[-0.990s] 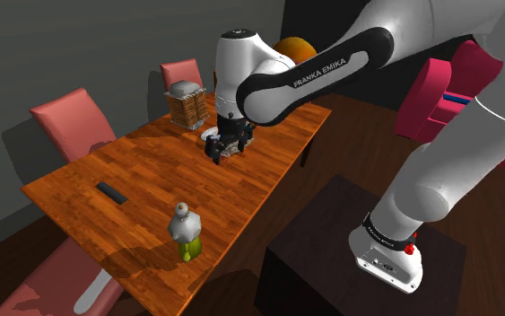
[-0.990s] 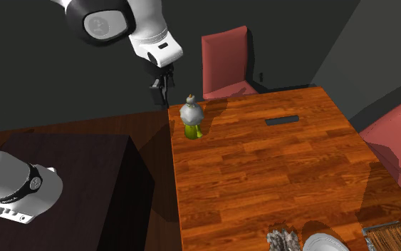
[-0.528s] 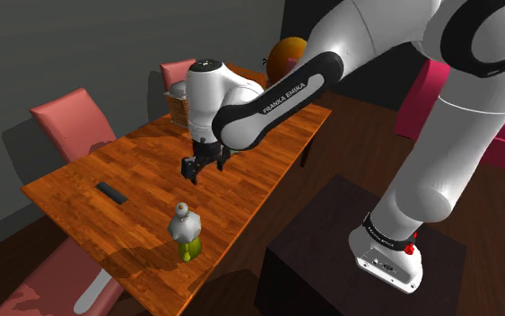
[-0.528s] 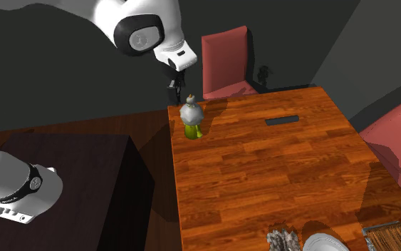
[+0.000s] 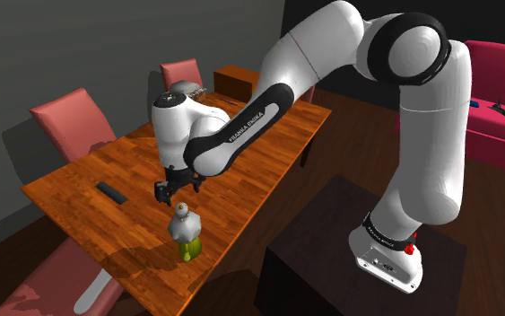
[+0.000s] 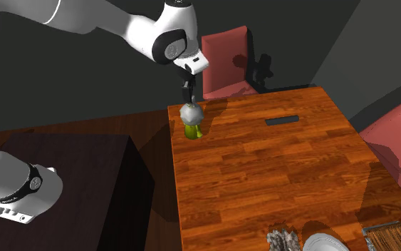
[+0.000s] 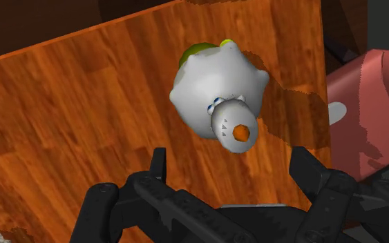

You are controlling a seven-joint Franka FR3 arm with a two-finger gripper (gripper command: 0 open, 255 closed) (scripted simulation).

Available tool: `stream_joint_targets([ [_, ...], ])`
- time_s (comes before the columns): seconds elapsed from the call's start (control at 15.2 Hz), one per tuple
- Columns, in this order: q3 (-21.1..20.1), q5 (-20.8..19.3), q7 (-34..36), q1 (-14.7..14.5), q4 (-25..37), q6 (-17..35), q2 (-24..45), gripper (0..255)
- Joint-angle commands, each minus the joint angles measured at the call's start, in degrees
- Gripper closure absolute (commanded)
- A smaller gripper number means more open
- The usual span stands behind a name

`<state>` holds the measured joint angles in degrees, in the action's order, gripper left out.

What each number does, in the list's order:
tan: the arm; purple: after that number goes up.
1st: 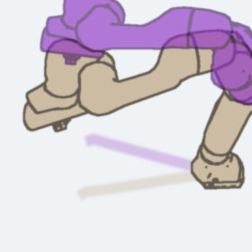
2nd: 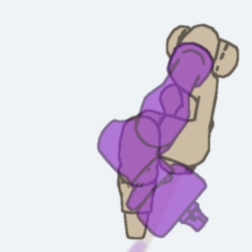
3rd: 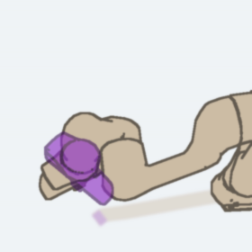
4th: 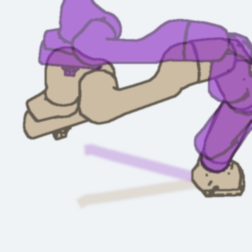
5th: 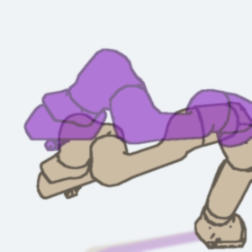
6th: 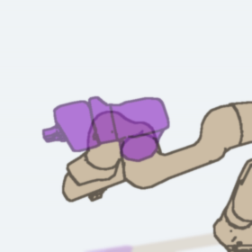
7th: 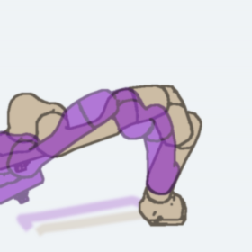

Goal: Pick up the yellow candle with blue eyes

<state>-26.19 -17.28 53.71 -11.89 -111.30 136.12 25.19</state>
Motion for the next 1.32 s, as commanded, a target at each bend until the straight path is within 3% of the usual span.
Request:
stream_joint_targets([
  [0.0, 0.71, -1.20, 1.29, -1.44, 2.74, 0.10, 3.17, 0],
  [0.59, 2.55, -3.66, 2.93, -2.77, 2.60, 4.07, 7.23, 0],
  [0.66, 2.58, -3.69, 2.95, -2.80, 2.65, 4.10, 7.31, 255],
  [1.25, 2.55, -3.66, 2.93, -2.77, 2.60, 4.07, 7.23, 255],
])
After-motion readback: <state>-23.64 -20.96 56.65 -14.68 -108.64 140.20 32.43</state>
